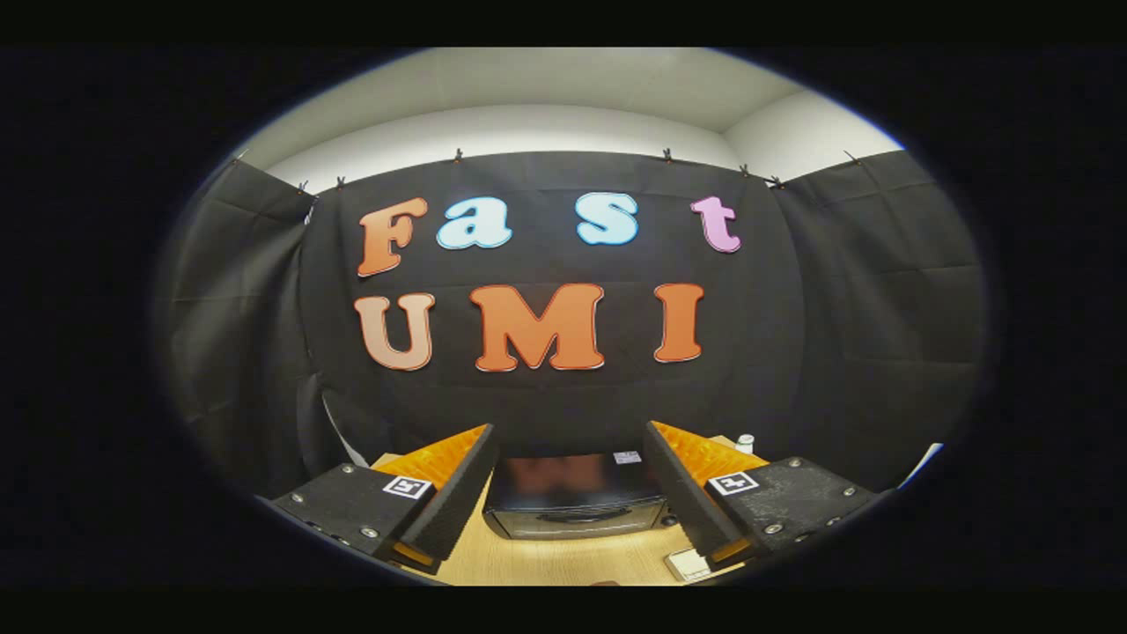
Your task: Open the toaster oven, put the food inside, and close the toaster oven door.
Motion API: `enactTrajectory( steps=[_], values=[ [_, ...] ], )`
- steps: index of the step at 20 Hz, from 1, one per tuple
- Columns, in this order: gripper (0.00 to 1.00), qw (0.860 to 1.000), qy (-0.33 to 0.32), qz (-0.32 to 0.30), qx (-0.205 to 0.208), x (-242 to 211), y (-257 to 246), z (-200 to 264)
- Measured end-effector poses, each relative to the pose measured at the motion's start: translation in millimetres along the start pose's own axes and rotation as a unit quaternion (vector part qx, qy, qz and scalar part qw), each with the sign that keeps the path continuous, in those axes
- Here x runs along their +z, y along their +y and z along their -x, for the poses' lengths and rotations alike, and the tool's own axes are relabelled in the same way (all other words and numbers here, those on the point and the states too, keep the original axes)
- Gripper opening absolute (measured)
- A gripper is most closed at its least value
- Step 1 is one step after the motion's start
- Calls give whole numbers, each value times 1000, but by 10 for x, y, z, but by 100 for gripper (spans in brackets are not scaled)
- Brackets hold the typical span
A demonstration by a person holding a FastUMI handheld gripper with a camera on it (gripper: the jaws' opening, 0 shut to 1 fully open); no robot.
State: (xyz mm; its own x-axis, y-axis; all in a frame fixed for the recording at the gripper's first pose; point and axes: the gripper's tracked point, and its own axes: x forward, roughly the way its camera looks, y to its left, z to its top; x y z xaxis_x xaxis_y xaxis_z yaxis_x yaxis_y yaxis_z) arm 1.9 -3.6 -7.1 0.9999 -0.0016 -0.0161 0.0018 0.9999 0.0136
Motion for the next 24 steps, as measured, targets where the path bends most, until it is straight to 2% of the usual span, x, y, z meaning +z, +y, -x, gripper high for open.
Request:
enactTrajectory(
  steps=[15, 24],
  values=[
    [98, 1000, 19, -3, 3, -257, 48, -154],
    [98, 997, 76, 9, -4, -990, 39, -594]
  ],
)
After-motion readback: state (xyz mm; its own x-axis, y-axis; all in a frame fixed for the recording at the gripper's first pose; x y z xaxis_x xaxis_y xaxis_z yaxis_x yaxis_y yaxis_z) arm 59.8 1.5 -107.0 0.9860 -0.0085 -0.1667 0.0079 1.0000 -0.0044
